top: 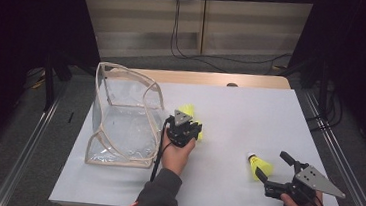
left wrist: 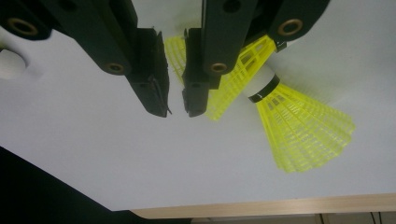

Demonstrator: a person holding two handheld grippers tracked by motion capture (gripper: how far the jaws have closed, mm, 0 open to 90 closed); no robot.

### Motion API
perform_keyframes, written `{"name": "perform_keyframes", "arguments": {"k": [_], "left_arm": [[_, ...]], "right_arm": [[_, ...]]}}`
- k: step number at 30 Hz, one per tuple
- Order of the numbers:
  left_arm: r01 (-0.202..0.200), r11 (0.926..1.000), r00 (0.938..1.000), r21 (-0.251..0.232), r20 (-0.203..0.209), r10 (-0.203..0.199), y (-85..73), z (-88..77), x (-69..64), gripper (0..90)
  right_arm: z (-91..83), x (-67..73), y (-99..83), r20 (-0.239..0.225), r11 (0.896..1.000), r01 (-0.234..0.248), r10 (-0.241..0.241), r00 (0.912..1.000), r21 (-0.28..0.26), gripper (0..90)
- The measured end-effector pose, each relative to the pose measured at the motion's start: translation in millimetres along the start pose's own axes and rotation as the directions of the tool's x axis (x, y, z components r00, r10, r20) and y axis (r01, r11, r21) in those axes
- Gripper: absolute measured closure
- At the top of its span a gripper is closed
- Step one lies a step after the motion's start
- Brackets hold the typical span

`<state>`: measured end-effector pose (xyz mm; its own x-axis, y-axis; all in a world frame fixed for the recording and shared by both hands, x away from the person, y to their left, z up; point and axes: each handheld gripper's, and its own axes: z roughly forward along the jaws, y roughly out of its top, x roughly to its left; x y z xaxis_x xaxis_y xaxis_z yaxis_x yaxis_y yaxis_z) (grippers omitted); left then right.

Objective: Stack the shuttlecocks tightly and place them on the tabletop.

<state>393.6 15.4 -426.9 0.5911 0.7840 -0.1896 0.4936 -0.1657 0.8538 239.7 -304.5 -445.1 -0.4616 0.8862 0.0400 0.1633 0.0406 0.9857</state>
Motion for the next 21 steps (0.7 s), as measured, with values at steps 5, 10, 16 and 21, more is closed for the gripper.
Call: {"name": "perform_keyframes", "arguments": {"k": [5, 10, 16, 21], "left_arm": [[0.003, 1.0, 1.0, -0.009, 0.005, -0.003, 0.7, -1.2, -0.2, 74.7], [0.008, 0.9998, 0.9999, -0.02, 0.01, -0.008, 1.6, -2.9, -0.4, 68.0], [0.016, 0.9995, 0.9988, -0.027, 0.048, -0.014, 1.9, -4.6, -4.5, 54.3], [-0.016, 0.9992, 0.9954, -0.037, 0.094, 0.019, 2.5, -9.0, -9.2, 40.3]], "right_arm": [[0.0, 0.1, 0.0, 0.0, 1.0, 0.002, -0.002, 1.0, 0.001, 1.8], [0.0, 0.2, 0.0, 0.0, 1.0, 0.001, -0.001, 1.0, 0.001, 1.8], [-0.1, 0.1, 0.0, 0.001, 1.0, 0.002, -0.002, 1.0, 0.001, 1.8], [-0.2, 0.6, 0.1, 0.003, 1.0, 0.001, -0.001, 1.0, 0.003, 1.8]]}}
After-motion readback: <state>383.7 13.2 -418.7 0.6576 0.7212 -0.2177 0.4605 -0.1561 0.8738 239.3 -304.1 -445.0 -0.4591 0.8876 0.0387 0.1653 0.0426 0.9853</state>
